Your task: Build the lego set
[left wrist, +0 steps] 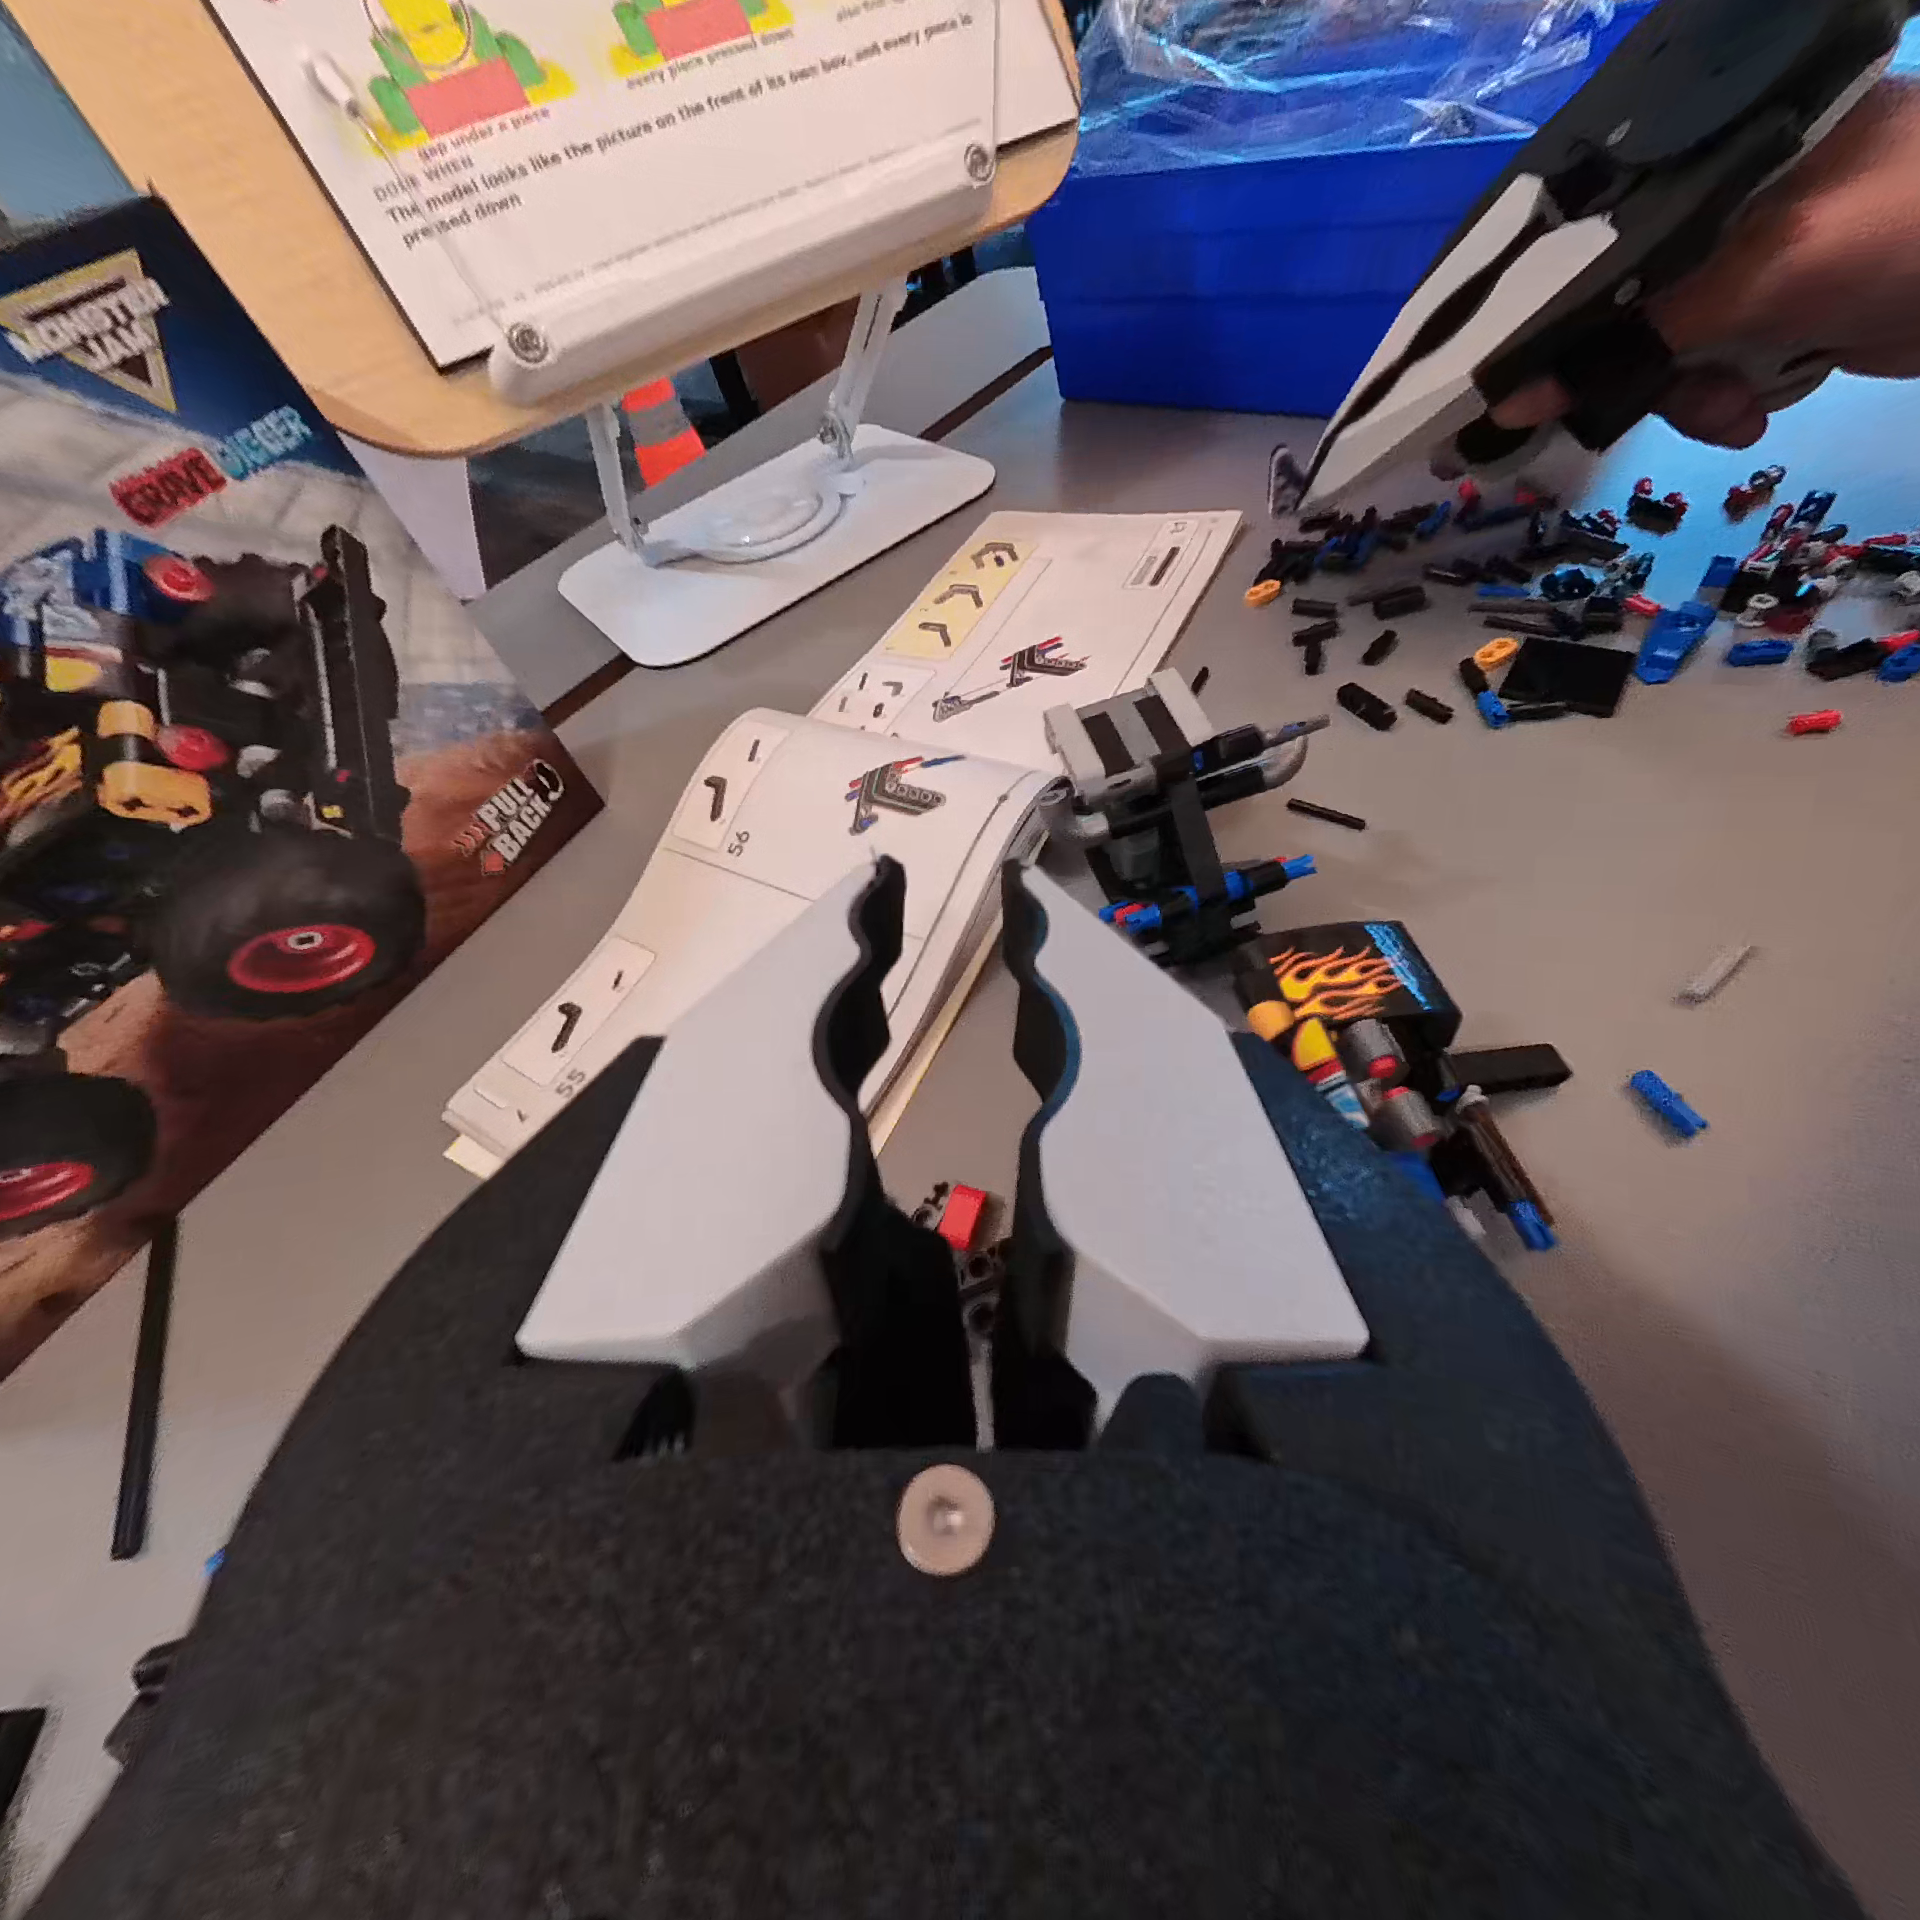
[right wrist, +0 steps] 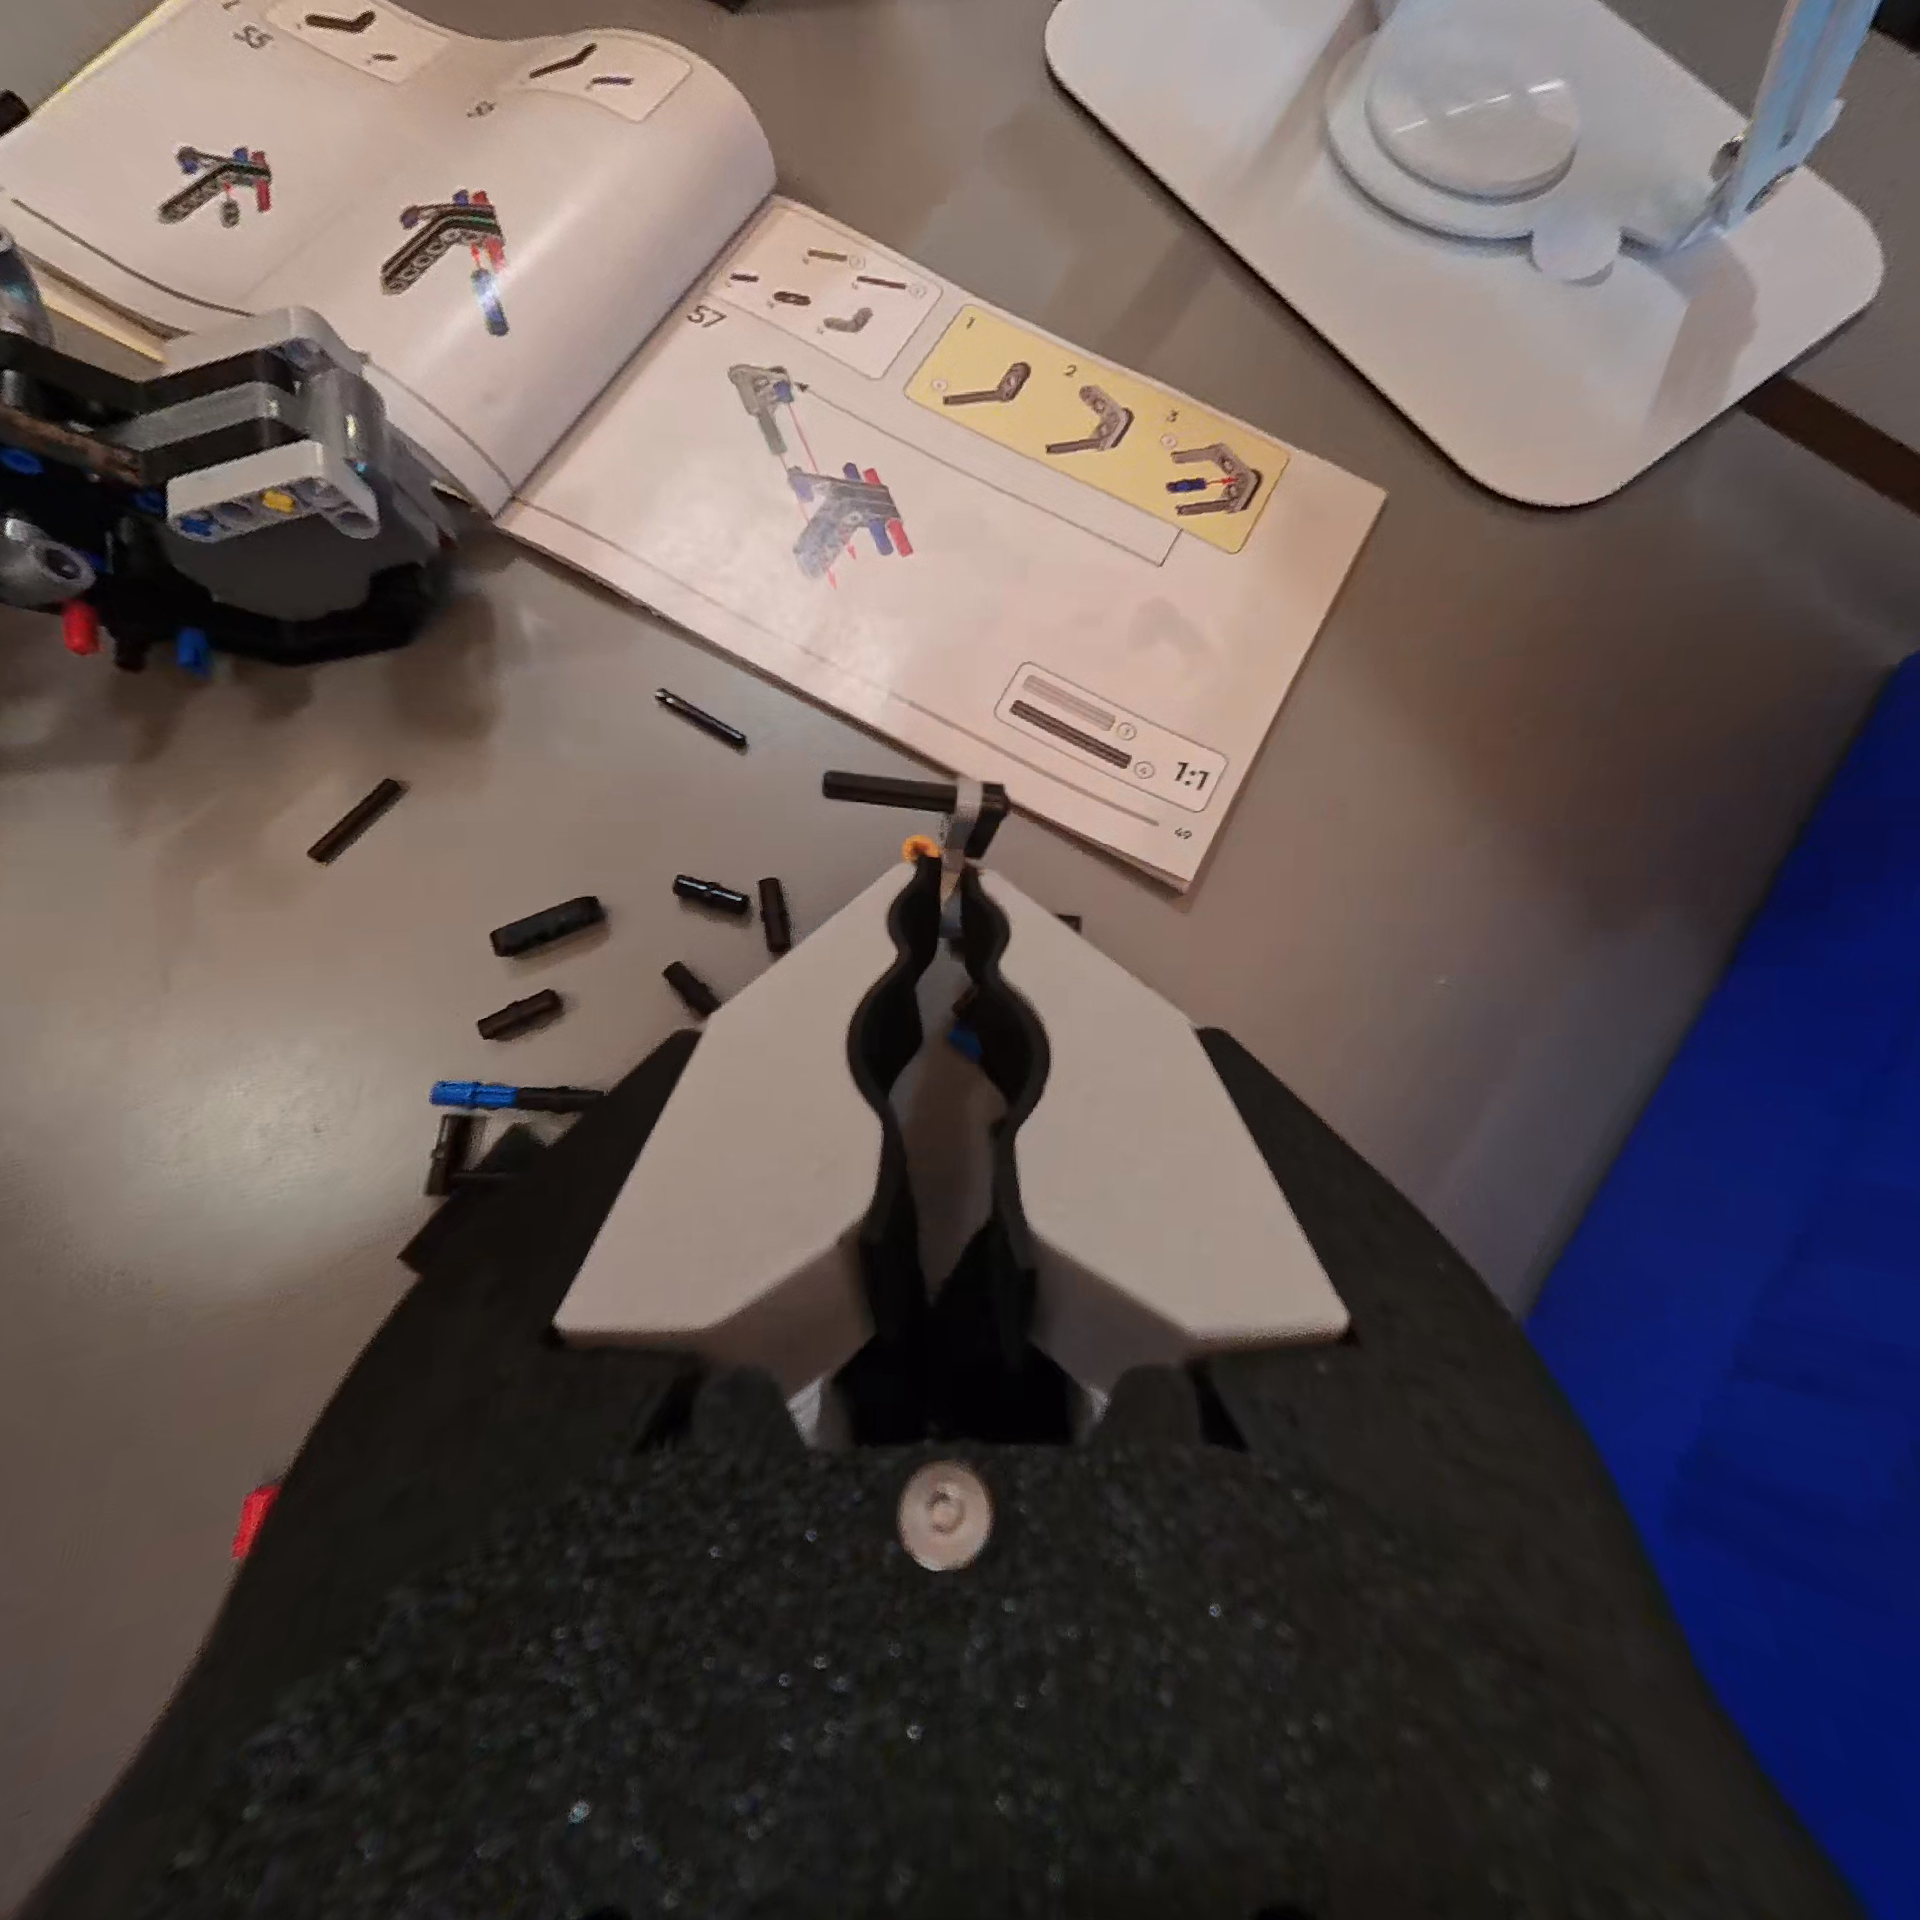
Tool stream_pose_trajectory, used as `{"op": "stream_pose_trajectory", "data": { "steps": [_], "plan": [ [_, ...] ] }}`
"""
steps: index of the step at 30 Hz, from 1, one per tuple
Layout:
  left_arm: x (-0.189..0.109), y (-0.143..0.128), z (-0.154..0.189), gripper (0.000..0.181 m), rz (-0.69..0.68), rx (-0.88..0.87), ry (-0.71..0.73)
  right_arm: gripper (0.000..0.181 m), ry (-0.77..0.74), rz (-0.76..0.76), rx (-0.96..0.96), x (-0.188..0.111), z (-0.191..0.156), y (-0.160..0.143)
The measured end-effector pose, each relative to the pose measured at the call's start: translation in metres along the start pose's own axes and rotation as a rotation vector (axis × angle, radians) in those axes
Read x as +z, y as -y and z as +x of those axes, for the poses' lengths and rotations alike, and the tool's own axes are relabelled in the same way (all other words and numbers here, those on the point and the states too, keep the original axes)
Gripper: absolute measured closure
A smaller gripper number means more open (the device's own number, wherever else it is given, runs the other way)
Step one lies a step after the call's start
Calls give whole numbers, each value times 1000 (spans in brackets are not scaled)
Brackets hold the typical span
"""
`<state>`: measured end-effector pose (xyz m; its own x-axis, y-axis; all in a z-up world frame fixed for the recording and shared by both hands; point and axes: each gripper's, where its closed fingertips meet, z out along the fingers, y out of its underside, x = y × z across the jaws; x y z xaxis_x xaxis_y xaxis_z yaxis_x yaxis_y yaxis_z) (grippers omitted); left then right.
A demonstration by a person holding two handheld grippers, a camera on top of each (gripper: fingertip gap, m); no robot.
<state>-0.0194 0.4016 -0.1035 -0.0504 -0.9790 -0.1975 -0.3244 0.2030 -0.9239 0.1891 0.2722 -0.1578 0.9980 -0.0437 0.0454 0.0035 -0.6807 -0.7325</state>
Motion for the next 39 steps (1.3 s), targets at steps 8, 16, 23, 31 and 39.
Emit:
{"op": "stream_pose_trajectory", "data": {
  "steps": [8, 16, 23, 31, 39],
  "plan": [
    [4, -12, -4, 165, -44, -6, 7, 178, 10, 16, 28, 3, 7, -2],
    [6, -17, -7, 166, -67, 32, 34, 178, 7, 47, 34, 1, 10, 2],
    [8, -24, -8, 166, -81, -1, 21, 178, 27, 49, 39, 3, 9, 2],
    [10, -28, -10, 166, -95, 4, 25, 179, 45, 80, 38, 2, 5, 7],
    [9, -22, -3, 166, -85, 35, 19, 178, 241, 158, 191, -7, -13, 21]
  ]
}}
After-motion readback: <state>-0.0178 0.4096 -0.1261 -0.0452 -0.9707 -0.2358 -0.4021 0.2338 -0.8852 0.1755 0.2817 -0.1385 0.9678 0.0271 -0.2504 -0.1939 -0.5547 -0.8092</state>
